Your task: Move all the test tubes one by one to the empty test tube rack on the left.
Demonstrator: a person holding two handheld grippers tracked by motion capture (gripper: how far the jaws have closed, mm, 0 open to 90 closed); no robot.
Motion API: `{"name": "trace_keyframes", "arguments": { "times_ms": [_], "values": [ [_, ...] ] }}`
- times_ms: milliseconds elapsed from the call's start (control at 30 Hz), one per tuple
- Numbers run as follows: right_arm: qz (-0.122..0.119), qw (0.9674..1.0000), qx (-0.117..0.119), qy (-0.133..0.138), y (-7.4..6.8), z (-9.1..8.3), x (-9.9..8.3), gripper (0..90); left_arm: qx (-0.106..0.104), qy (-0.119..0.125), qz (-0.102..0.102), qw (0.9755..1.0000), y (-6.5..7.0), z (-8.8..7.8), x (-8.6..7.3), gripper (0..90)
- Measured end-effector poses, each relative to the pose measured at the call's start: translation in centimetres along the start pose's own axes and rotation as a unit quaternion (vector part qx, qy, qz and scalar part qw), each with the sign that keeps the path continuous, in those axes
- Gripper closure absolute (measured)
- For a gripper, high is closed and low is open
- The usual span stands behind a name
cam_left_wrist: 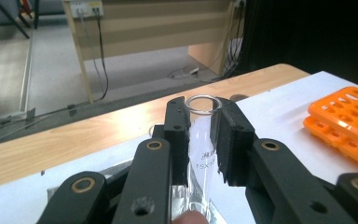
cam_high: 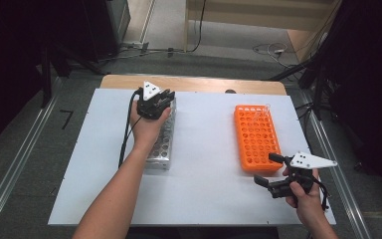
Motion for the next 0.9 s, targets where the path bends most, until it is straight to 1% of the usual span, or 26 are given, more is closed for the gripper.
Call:
{"name": "trace_keyframes", "arguments": {
  "times_ms": [233,333,400,500,567,667,733,833,867,900],
  "values": [
    [-0.002,1.0,-0.001,0.0,0.0,0.0,0.0,0.0,-0.002,-0.038,-0.003,0.9993,0.0,0.0,-0.7,74.7],
    [-0.001,1.0,-0.002,-0.001,0.0,0.0,0.0,0.0,-0.009,-0.051,-0.003,0.9987,0.0,0.1,-1.0,74.8],
    [-0.001,1.0,-0.002,-0.001,0.1,0.0,0.0,0.0,-0.008,-0.058,0.001,0.9983,0.0,0.2,-1.1,74.7],
    [-0.001,1.0,-0.002,-0.002,0.0,0.0,0.0,0.0,-0.009,-0.069,-0.003,0.9975,0.0,0.3,-1.3,74.6],
    [-0.002,1.0,-0.001,-0.003,0.0,0.1,-0.1,0.0,-0.012,-0.074,-0.003,0.9972,0.0,0.3,-1.3,74.5],
    [-0.002,1.0,-0.001,-0.004,0.0,0.1,-0.1,0.0,-0.017,-0.087,-0.005,0.996,0.2,0.3,-1.5,73.7],
    [-0.001,1.0,-0.001,-0.003,0.1,0.2,-0.1,0.0,-0.018,-0.093,-0.007,0.9955,0.1,0.3,-1.5,71.9],
    [-0.001,1.0,-0.002,-0.004,0.2,0.2,-0.2,0.0,-0.016,-0.093,-0.013,0.9955,0.0,0.2,-1.4,67.2],
    [0.001,1.0,-0.001,-0.005,0.2,0.2,-0.2,0.0,-0.018,-0.092,-0.015,0.9955,0.0,0.2,-1.4,61.6],
    [0.001,1.0,-0.001,-0.005,0.2,0.2,-0.2,0.0,-0.02,-0.089,-0.017,0.9957,0.0,0.1,-1.3,61.6]
  ]
}}
Point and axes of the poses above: each handheld gripper's, and its own axes: z roughly forward along the jaws, x roughly out of its top, y roughly to its right, the point moved 7 cm from there along z, roughly forward along the jaws, and after that the axes turned 3 degrees about z, right-handed, at the moved point
